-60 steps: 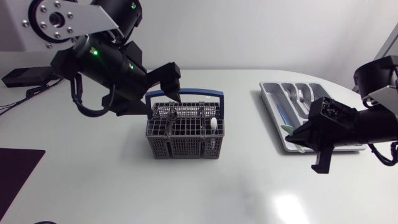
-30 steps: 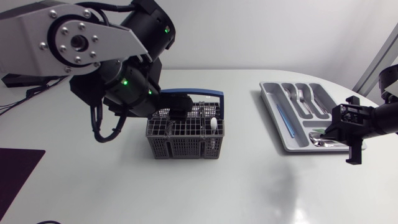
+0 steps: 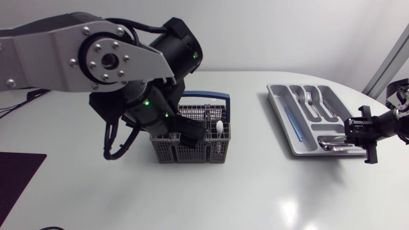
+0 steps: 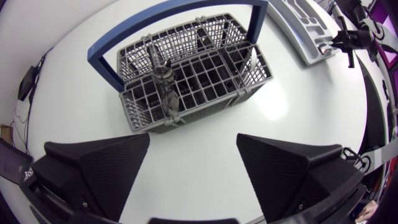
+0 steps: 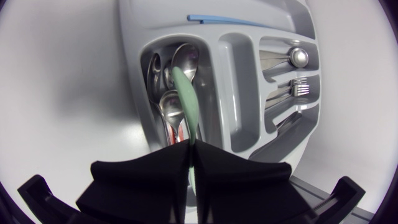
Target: Unload the cutlery basket into the drawer organizer.
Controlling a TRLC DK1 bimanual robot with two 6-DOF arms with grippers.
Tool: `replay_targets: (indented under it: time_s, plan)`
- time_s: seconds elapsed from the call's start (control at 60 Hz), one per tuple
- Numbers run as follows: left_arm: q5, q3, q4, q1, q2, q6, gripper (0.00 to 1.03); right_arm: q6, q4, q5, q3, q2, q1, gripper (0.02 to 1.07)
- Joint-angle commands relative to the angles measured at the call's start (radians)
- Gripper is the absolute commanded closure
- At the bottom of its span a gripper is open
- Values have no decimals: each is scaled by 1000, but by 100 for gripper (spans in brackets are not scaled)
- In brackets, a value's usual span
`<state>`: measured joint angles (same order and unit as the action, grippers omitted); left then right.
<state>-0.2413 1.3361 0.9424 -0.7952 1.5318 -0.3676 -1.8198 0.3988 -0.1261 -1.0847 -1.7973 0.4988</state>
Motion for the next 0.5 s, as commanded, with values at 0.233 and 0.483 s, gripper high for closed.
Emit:
replay_targets:
  time_s: [0.233,0.483]
  plan:
    - [-4,48,56,-21,47,85,5,-56,-67,29,5,-62,-17,71]
    - [-4,83,96,-33,77,118,6,-33,60,52,-24,4,-28,11]
